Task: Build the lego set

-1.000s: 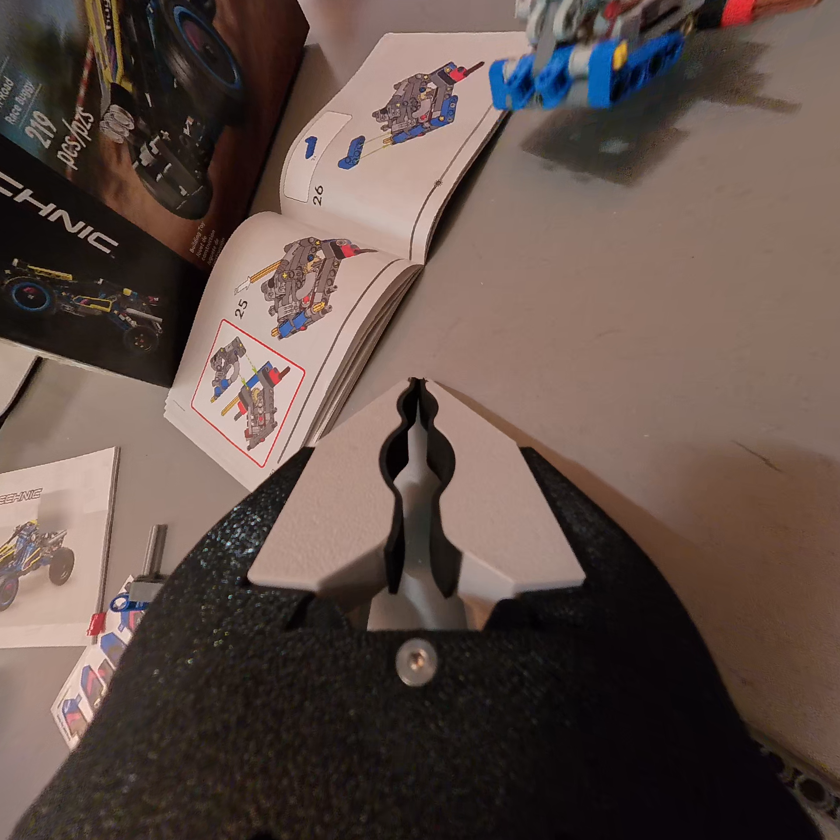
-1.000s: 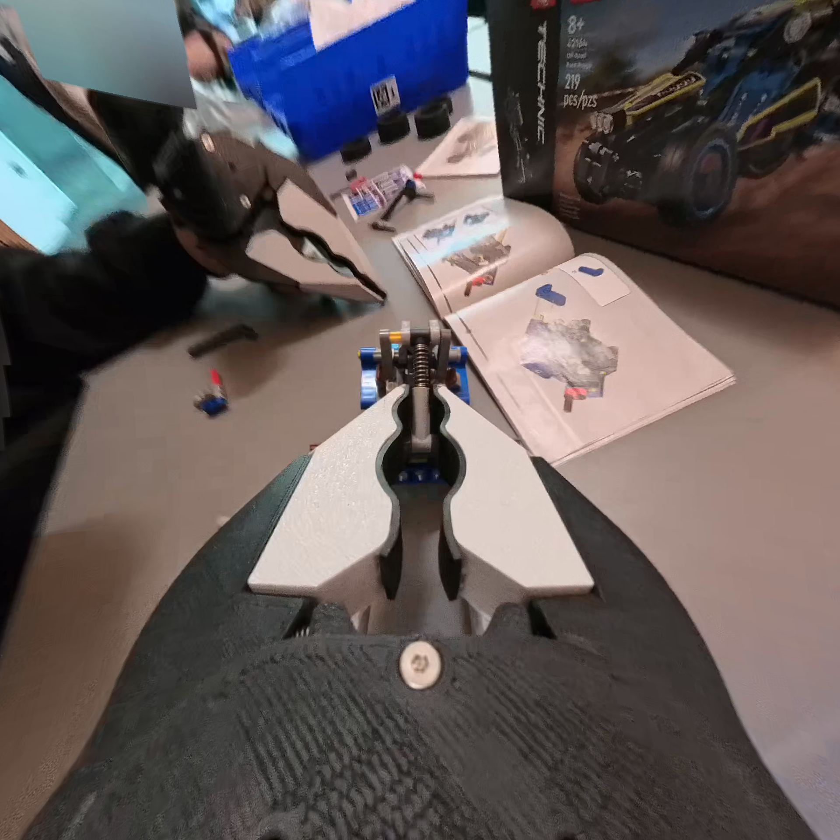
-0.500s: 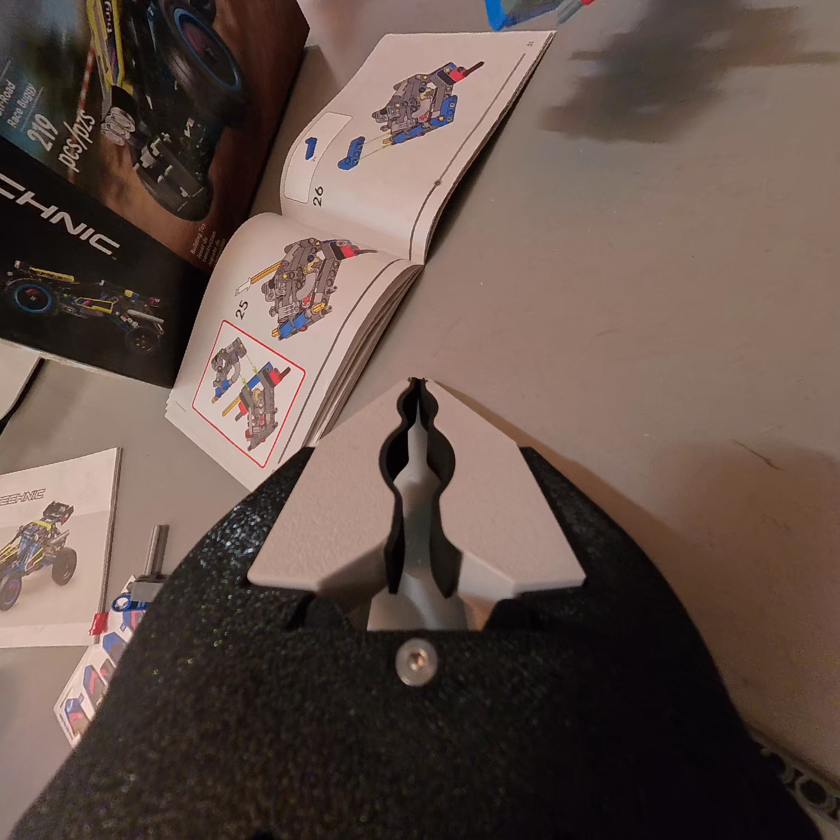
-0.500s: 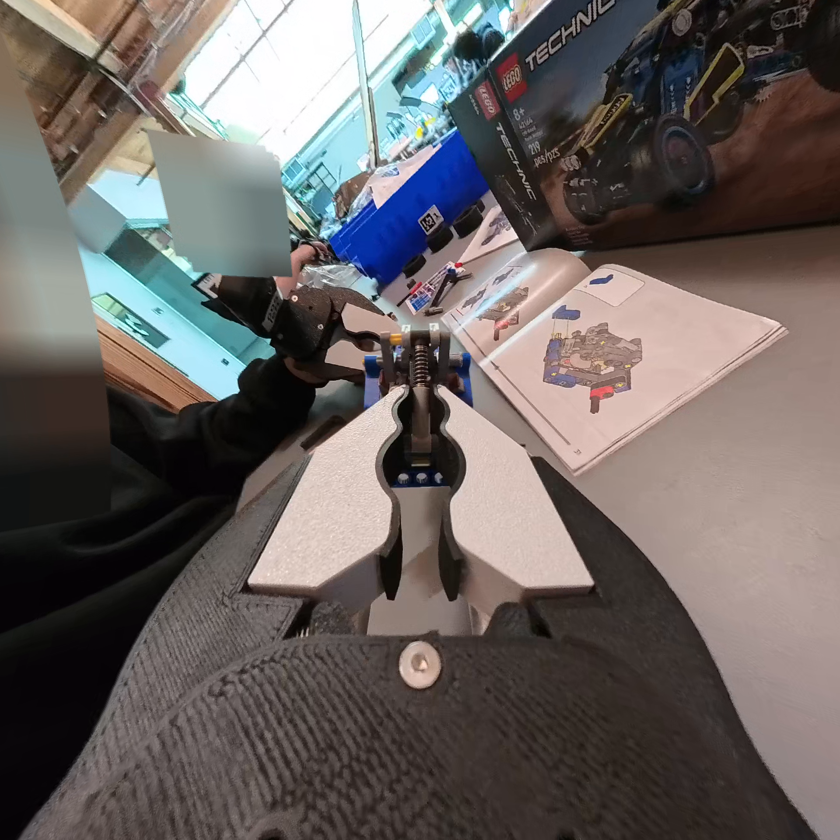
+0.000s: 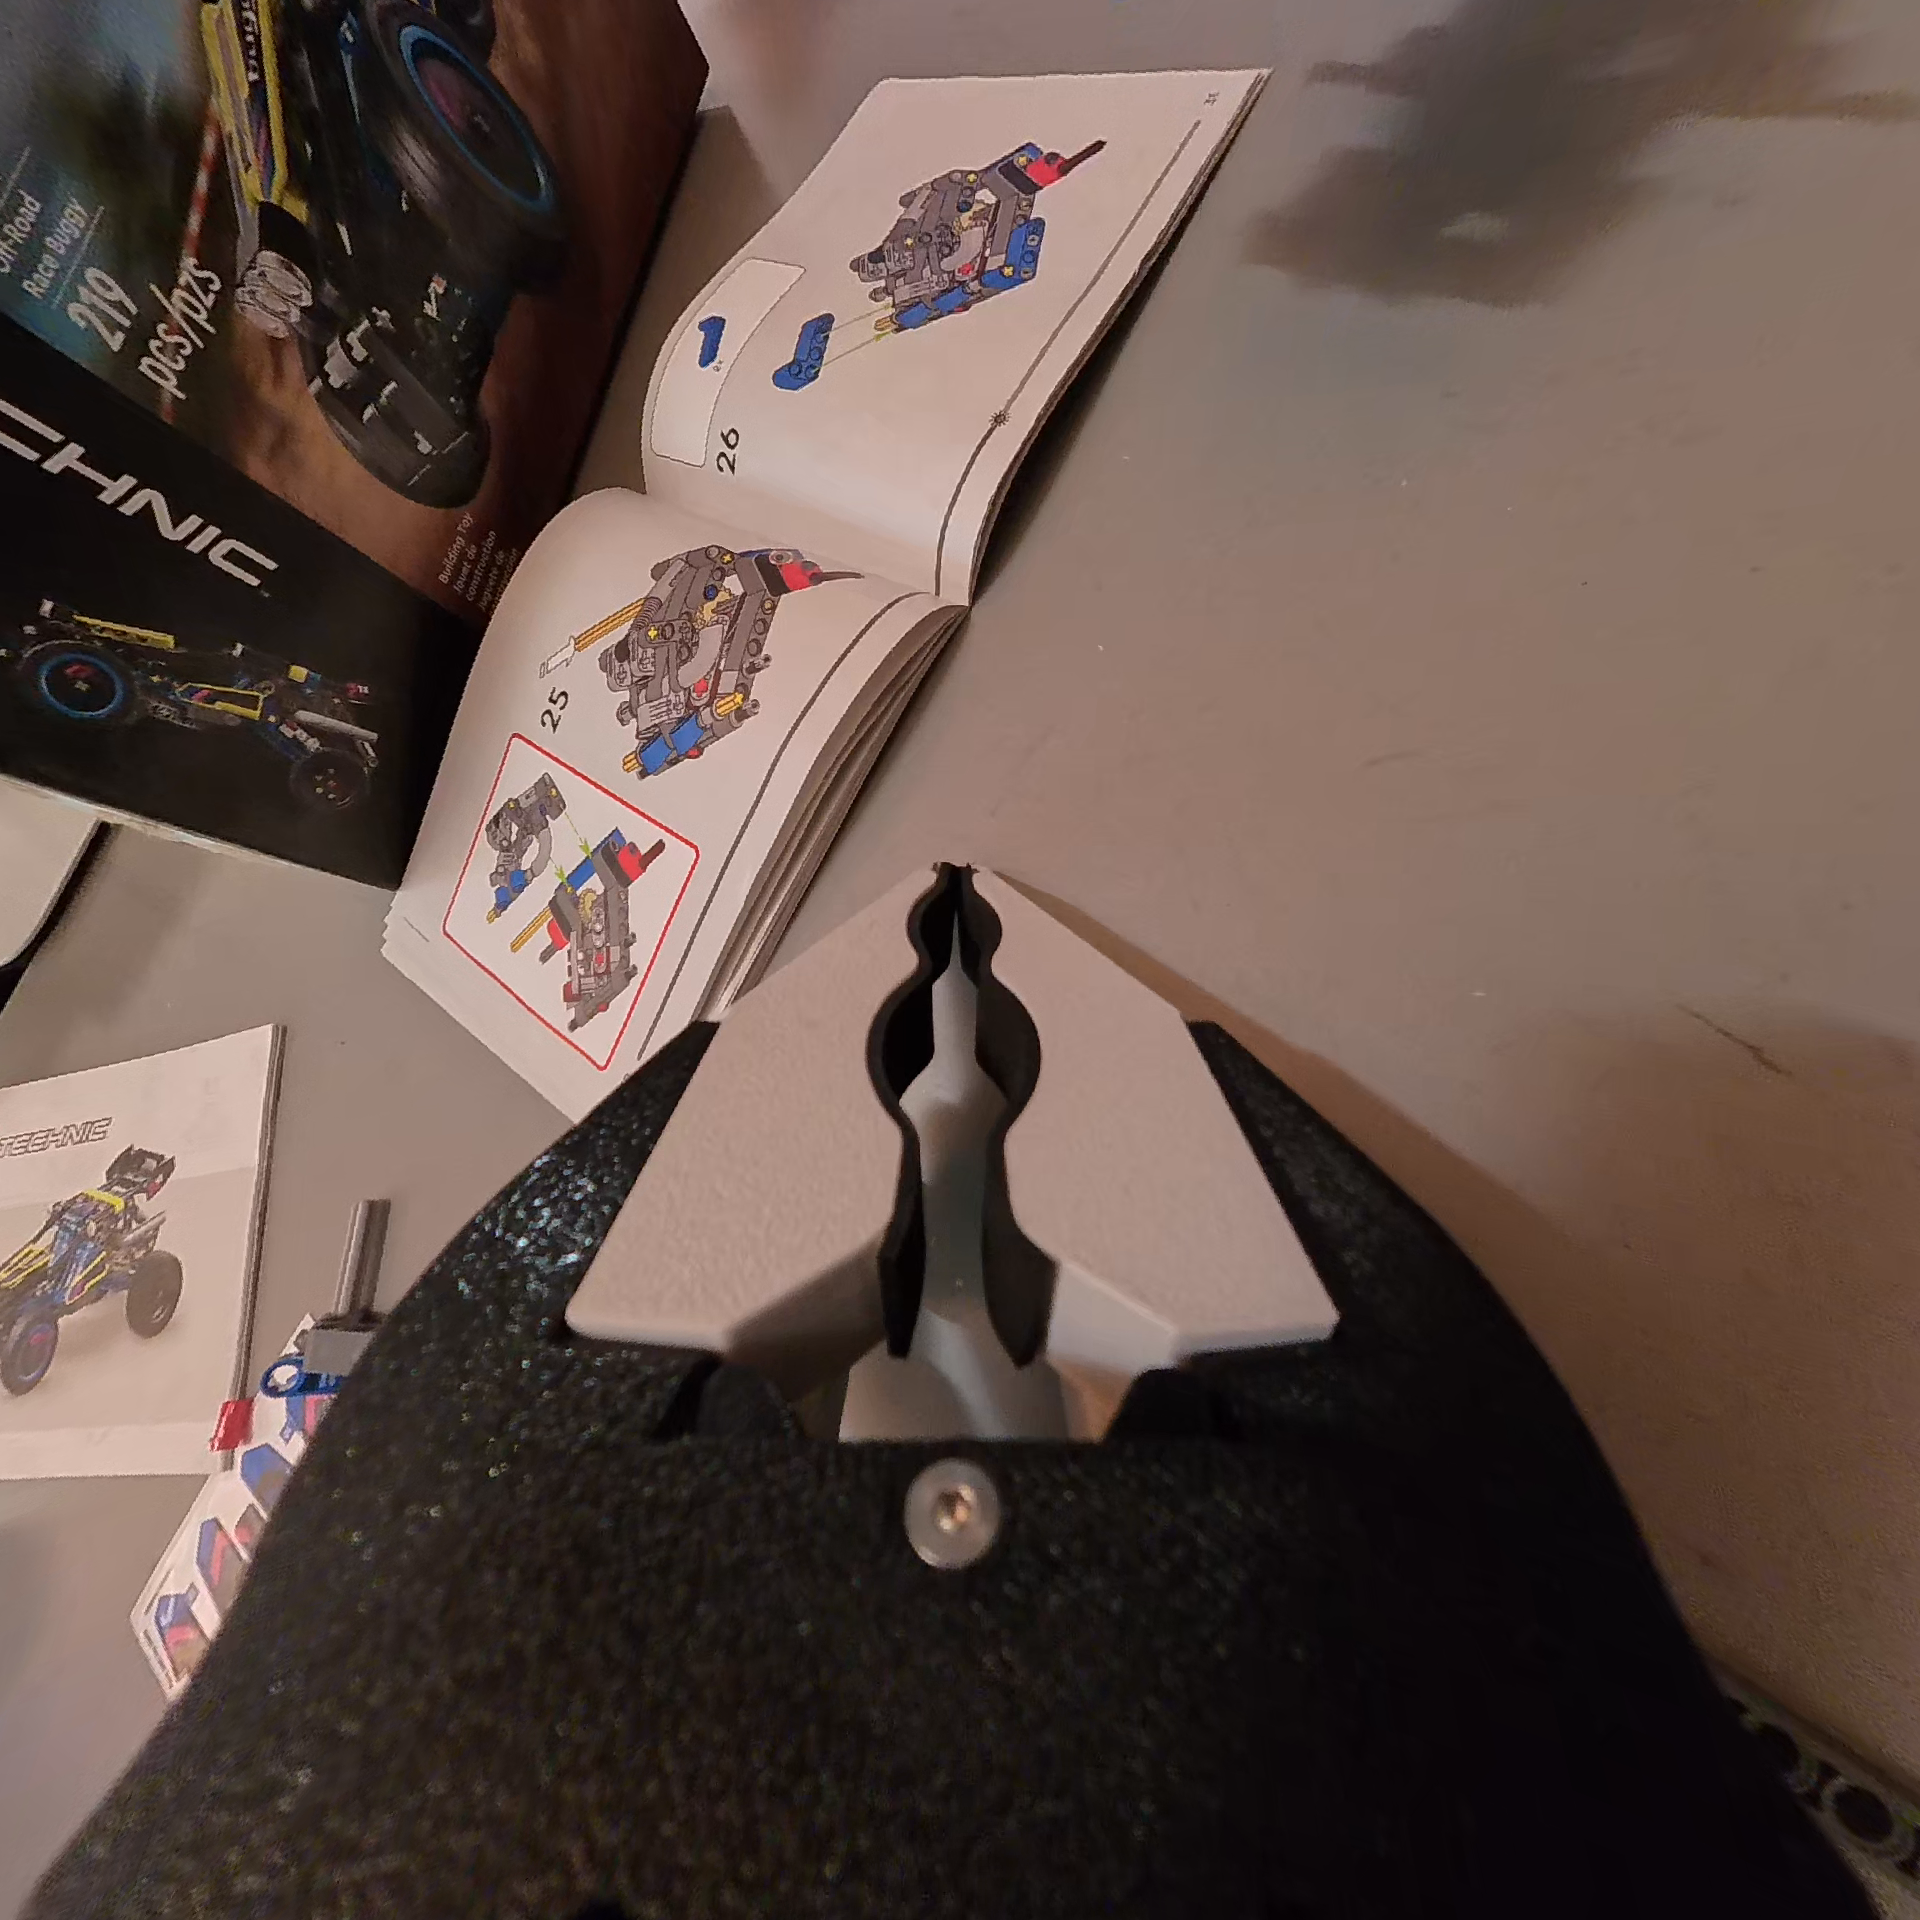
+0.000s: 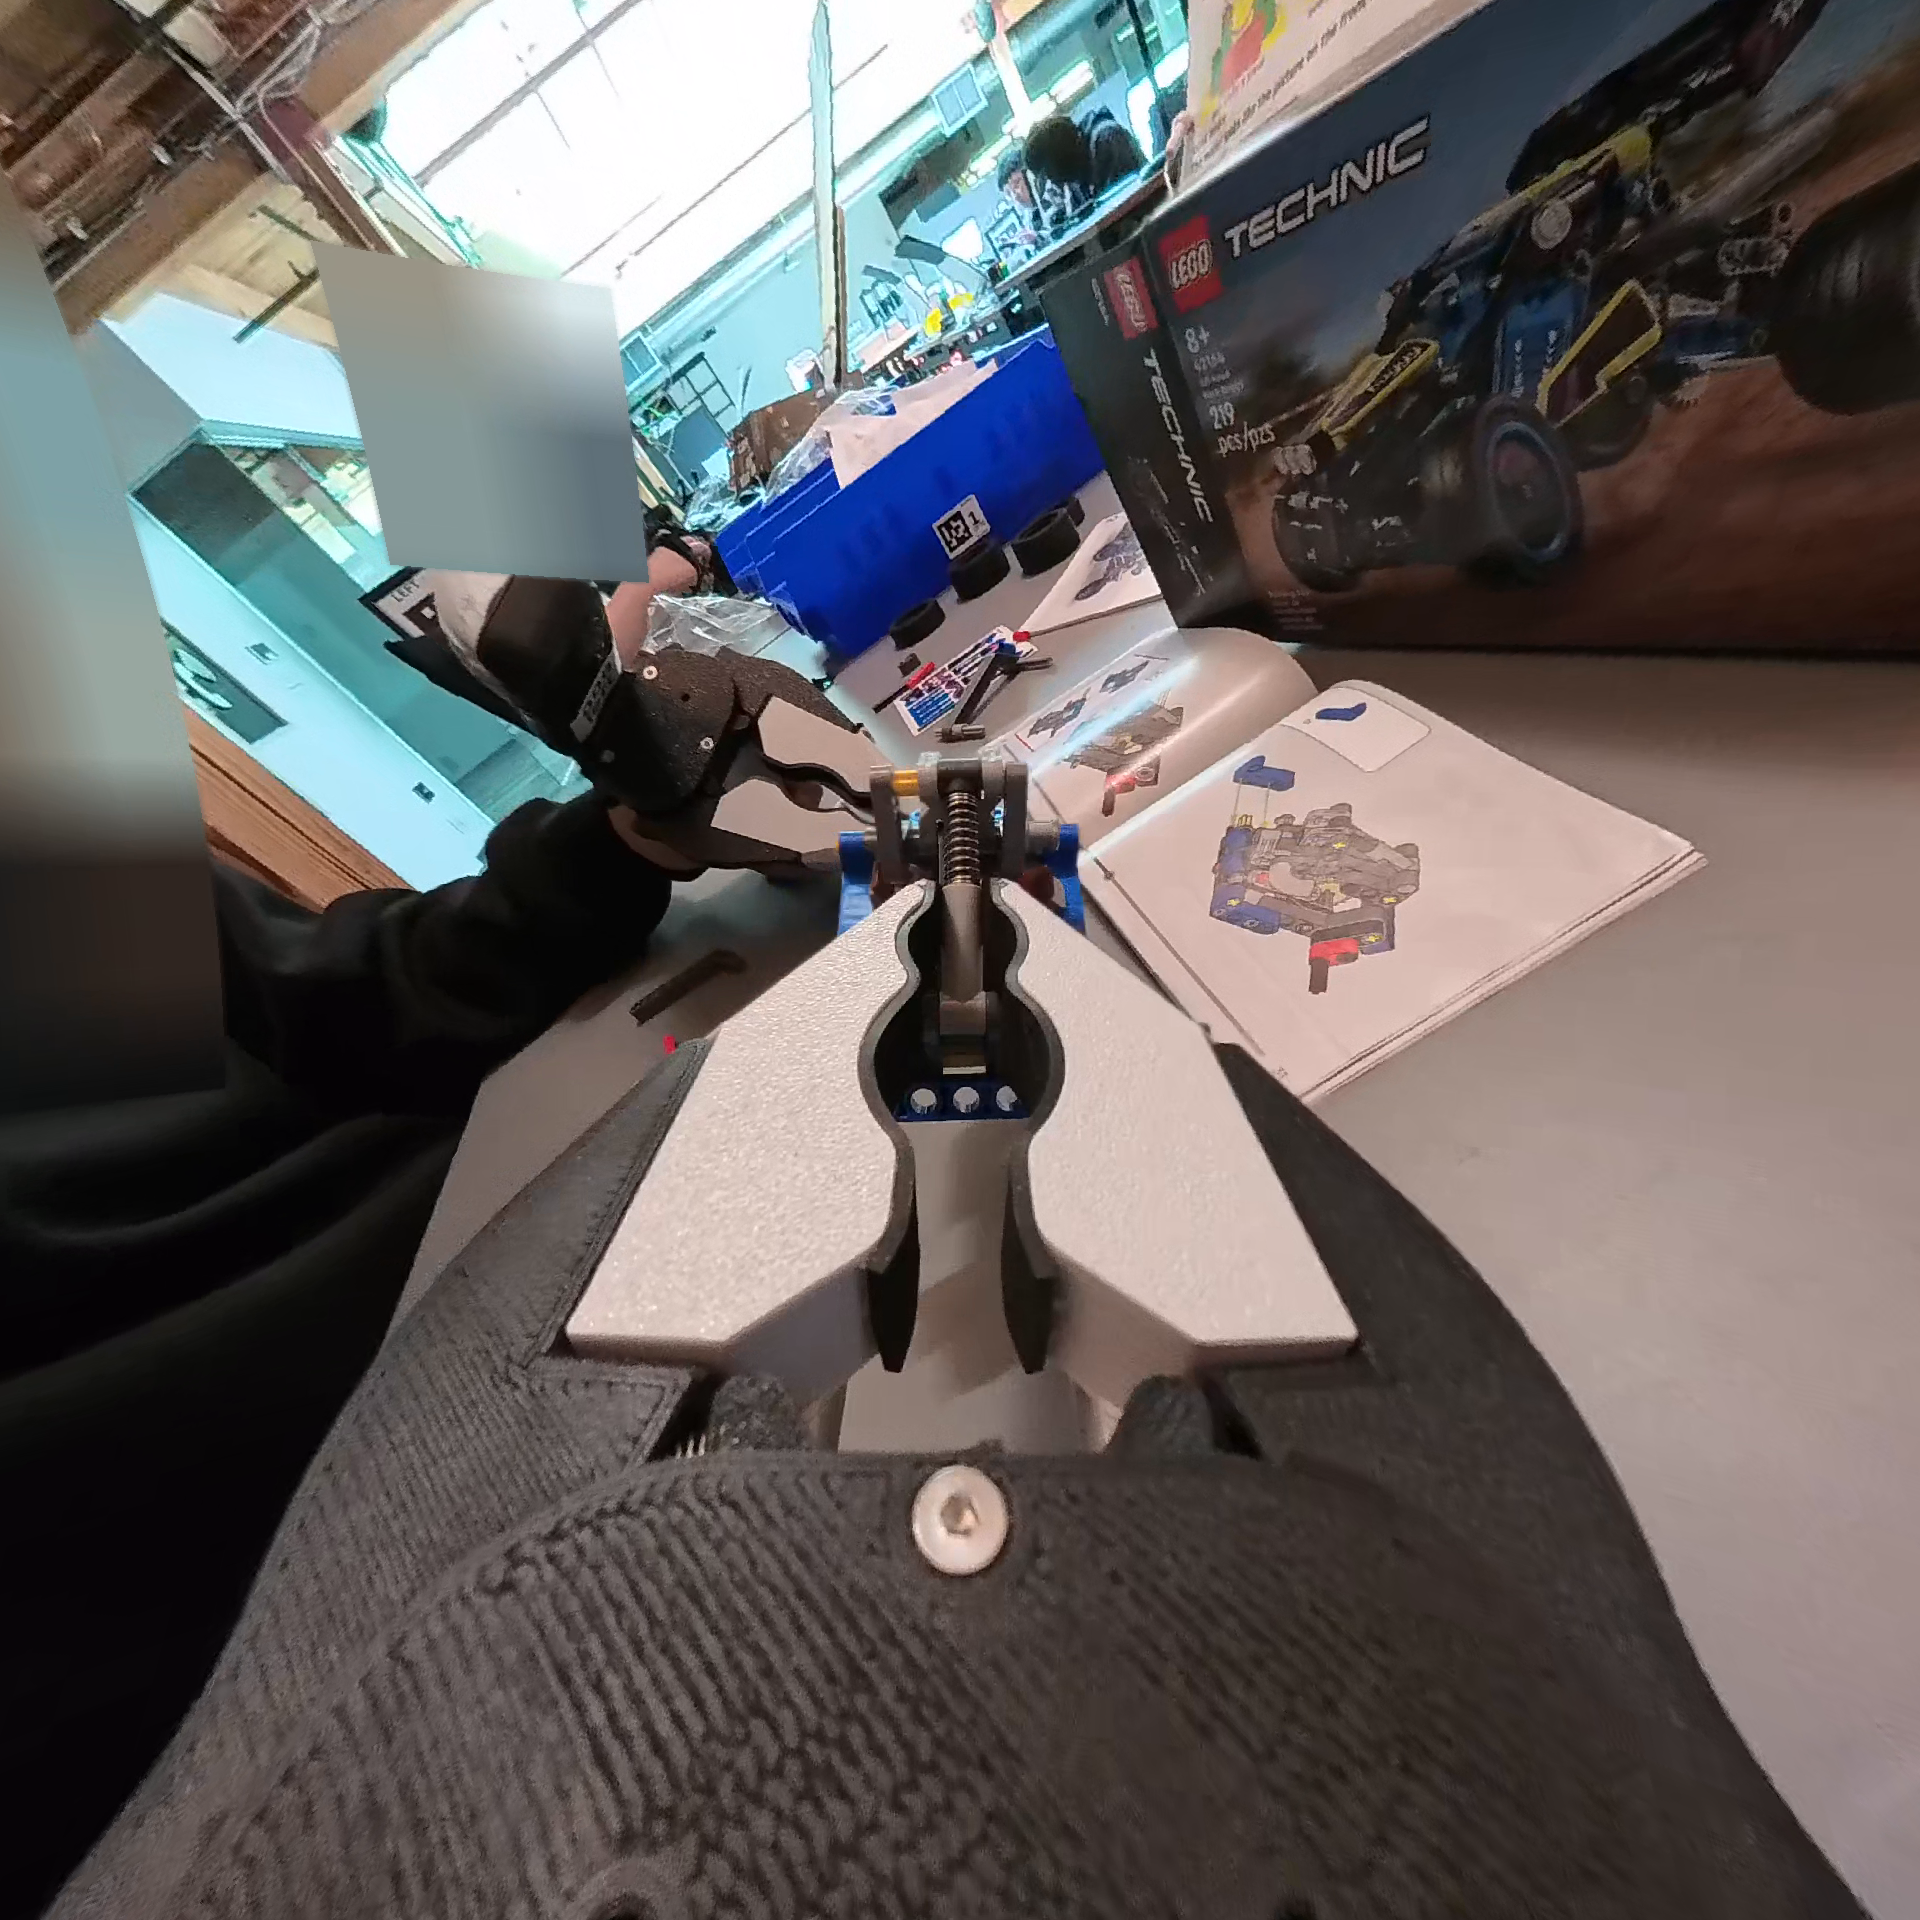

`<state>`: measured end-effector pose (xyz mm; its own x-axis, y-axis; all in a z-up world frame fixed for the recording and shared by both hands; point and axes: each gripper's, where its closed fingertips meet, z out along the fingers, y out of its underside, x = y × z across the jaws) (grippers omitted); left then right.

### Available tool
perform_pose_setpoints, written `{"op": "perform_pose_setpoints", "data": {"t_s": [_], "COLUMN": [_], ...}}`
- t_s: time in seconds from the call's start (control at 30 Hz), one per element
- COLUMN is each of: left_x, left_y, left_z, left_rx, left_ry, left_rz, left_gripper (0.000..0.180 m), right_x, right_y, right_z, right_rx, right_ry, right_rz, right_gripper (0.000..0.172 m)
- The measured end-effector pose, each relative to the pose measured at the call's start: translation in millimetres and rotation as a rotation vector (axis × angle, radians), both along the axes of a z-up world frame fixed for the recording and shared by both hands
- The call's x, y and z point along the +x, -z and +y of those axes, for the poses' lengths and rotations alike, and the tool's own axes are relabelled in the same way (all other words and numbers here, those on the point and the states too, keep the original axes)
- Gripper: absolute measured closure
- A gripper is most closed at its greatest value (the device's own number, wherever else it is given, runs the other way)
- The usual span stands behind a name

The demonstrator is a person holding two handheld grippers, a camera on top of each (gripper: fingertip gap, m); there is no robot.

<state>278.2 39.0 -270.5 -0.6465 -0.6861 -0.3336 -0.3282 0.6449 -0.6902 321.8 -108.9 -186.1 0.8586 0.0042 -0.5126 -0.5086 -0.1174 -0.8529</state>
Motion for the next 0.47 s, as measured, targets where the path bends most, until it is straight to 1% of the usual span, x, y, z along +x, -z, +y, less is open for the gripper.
{"op": "perform_pose_setpoints", "data": {"t_s": [0.23, 0.47], "left_x": [-0.2, -0.5], "left_y": [0.1, 0.0], "left_z": [0.0, -0.2], "left_rx": [0.003, 0.003], "left_ry": [0.001, 0.000], "left_rz": [-0.003, -0.004], "left_gripper": [0.180, 0.180], "right_x": [5.3, -0.7], "right_y": [-3.3, 3.4], "right_z": [-8.9, -7.4], "right_rx": [-0.007, -0.040], "right_ry": [0.012, -0.027], "right_rz": [-0.025, -0.040], "right_gripper": [0.168, 0.168]}}
